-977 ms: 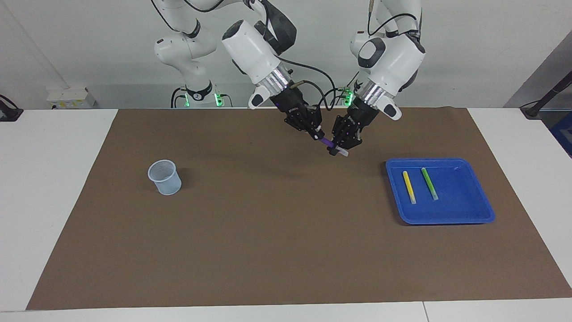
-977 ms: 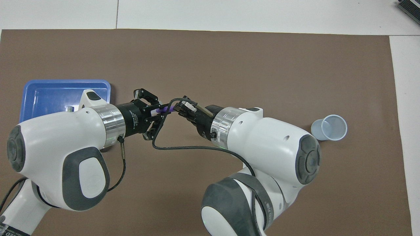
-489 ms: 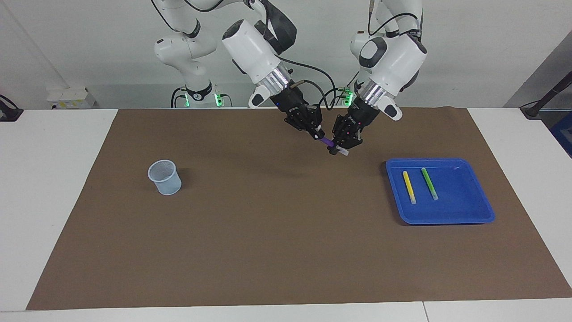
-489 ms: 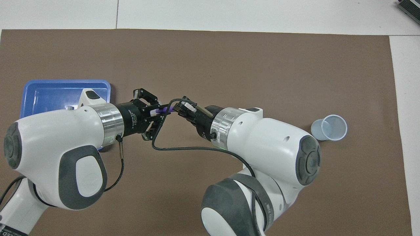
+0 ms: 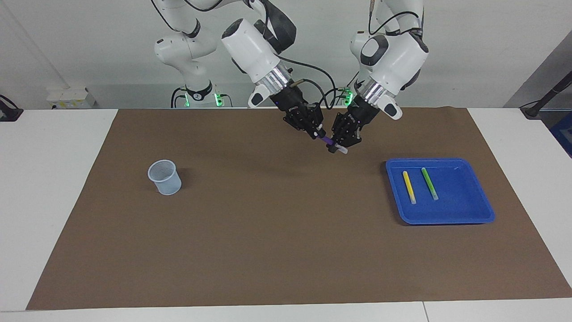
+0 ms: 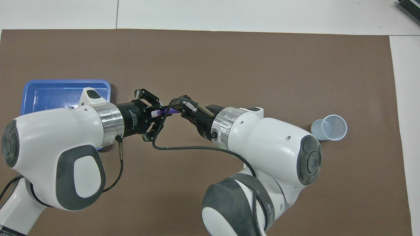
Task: Right arm passes pens to left for tray arrangement
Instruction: 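Close the left gripper on the purple pen held by the right gripper, then carry the purple pen to the tray while the right gripper returns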
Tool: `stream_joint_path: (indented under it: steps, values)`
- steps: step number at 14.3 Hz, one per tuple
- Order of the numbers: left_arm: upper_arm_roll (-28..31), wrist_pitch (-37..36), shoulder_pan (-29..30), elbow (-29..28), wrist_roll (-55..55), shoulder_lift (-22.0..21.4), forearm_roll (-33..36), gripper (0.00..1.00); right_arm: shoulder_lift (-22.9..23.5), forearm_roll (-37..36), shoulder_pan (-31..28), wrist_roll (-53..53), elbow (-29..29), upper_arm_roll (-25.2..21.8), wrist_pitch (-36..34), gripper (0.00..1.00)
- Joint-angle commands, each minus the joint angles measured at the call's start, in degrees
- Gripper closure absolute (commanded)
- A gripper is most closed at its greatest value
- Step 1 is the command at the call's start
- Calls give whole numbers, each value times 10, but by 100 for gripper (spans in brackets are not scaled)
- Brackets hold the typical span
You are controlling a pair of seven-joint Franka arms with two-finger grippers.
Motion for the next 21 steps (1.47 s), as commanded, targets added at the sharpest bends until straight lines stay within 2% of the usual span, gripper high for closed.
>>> stream_joint_path:
  steps: [1, 3, 6, 9, 12, 15, 18, 21]
  values:
    - [6, -17, -6, 3, 10, -9, -3, 100, 1, 17, -6, -1, 3, 4, 2, 0]
    - [6, -20, -5, 3, 18, -9, 0, 100, -2, 15, -14, -7, 4, 2, -9, 0]
    - [9, -66, 2, 5, 104, -11, 4, 100, -6, -7, -49, -59, 10, -2, -82, 0]
    - [9, -165, 35, 23, 259, -15, 68, 100, -20, -45, -116, -177, 10, -2, -200, 0]
    - [9, -256, 68, 41, 426, -15, 129, 100, -39, -135, -184, -312, 13, -1, -331, 0]
    - [9, -328, 96, 59, 552, -15, 207, 100, -56, -202, -223, -377, 15, -2, -425, 0]
    - [9, -384, 149, 73, 699, -14, 266, 100, -63, -262, -245, -403, 30, -2, -500, 0]
    - [10, -395, 192, 77, 807, -14, 321, 100, -73, -285, -252, -411, 15, -2, -509, 0]
